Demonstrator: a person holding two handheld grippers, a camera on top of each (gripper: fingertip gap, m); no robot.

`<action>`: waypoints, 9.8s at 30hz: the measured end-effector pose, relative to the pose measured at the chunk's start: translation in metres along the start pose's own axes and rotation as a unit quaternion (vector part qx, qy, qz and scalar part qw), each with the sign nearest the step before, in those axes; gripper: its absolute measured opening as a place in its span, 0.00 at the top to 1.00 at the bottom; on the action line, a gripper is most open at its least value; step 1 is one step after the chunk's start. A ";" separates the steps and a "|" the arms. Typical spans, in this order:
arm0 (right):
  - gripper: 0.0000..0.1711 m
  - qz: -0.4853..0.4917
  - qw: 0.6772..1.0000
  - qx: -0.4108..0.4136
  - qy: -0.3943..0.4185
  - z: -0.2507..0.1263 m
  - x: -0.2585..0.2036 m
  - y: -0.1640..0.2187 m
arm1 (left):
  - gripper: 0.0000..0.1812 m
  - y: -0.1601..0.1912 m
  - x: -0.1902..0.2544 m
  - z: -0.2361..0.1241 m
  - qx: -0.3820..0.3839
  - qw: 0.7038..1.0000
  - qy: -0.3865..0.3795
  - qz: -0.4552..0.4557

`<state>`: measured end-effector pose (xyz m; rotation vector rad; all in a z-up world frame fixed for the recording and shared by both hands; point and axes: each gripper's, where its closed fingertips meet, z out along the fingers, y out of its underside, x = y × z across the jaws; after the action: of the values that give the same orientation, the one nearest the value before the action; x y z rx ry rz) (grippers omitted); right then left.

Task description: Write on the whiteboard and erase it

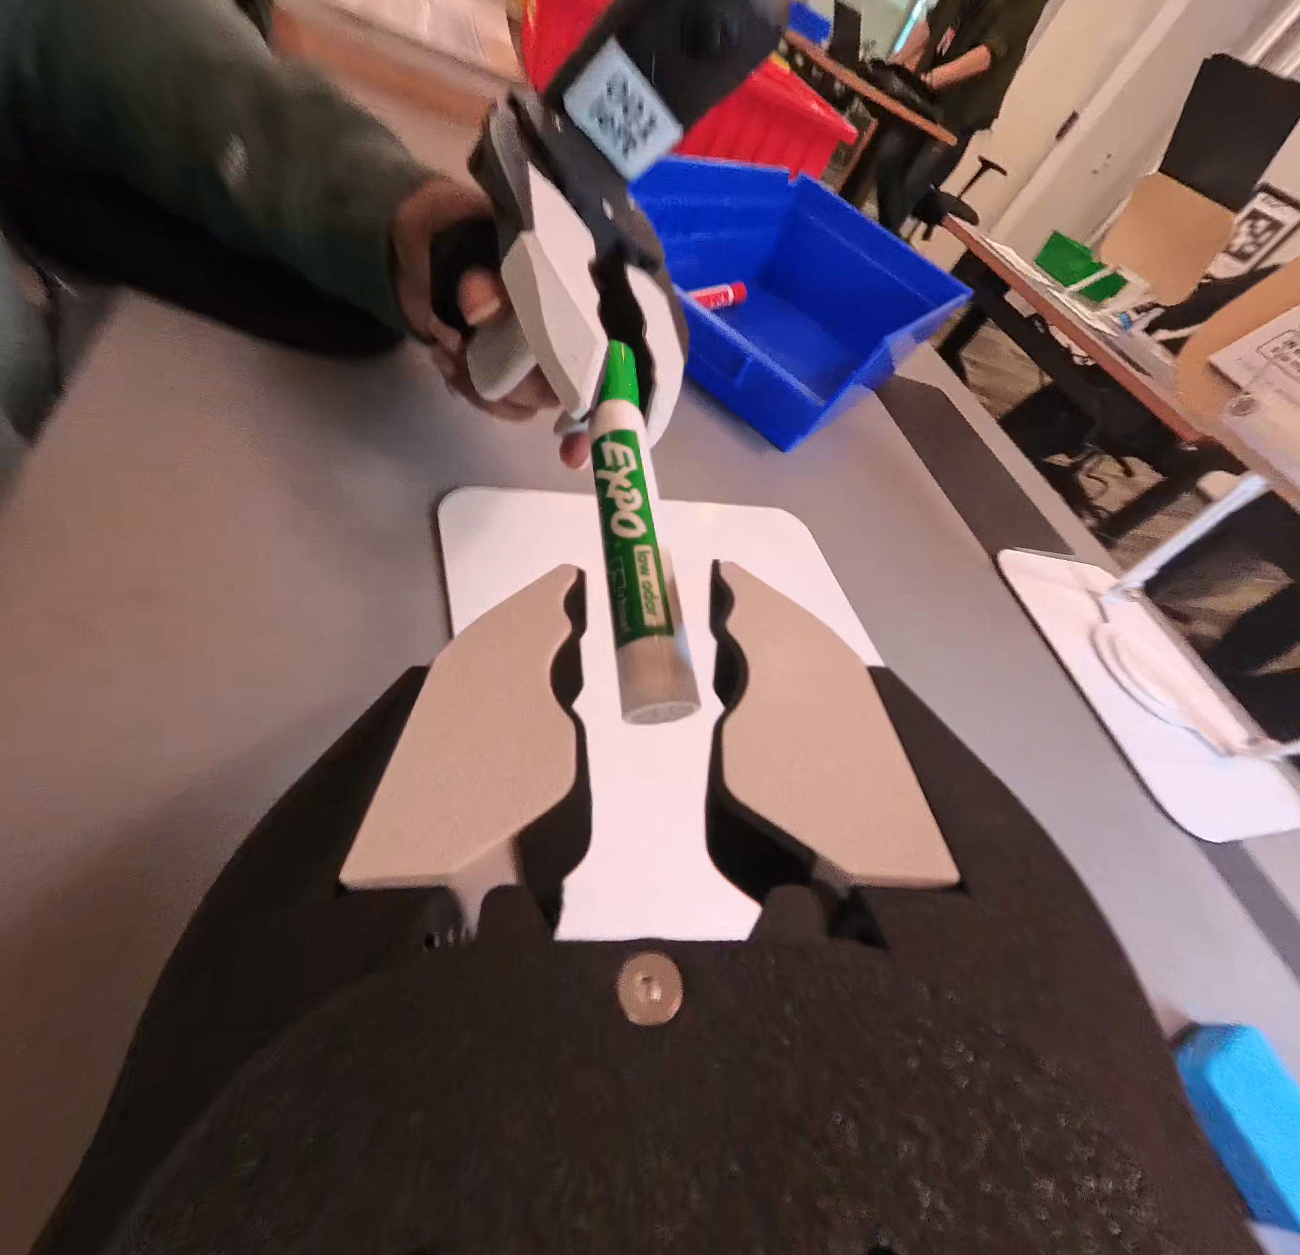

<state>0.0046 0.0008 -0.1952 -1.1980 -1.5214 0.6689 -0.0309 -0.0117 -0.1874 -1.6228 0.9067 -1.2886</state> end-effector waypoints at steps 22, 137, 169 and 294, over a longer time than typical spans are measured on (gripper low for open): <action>0.77 0.021 0.996 0.083 -0.022 0.008 -0.016 -0.032 | 0.89 -0.008 0.023 0.014 0.089 0.948 0.167 -0.254; 0.80 0.084 0.989 0.091 -0.083 0.009 -0.030 -0.024 | 0.89 0.007 0.033 0.025 0.045 0.954 0.143 -0.260; 0.81 0.131 0.981 0.139 0.028 -0.060 0.051 -0.036 | 0.89 -0.052 -0.021 -0.045 0.127 0.984 0.001 -0.123; 0.81 -0.040 0.908 -0.391 -0.144 0.121 0.081 0.090 | 0.89 0.046 -0.070 -0.127 -0.072 0.973 -0.204 0.083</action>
<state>-0.0744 0.1268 -0.2797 -1.6547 -2.1856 0.1586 -0.1714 0.0119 -0.2421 -1.7955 0.8691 -0.7487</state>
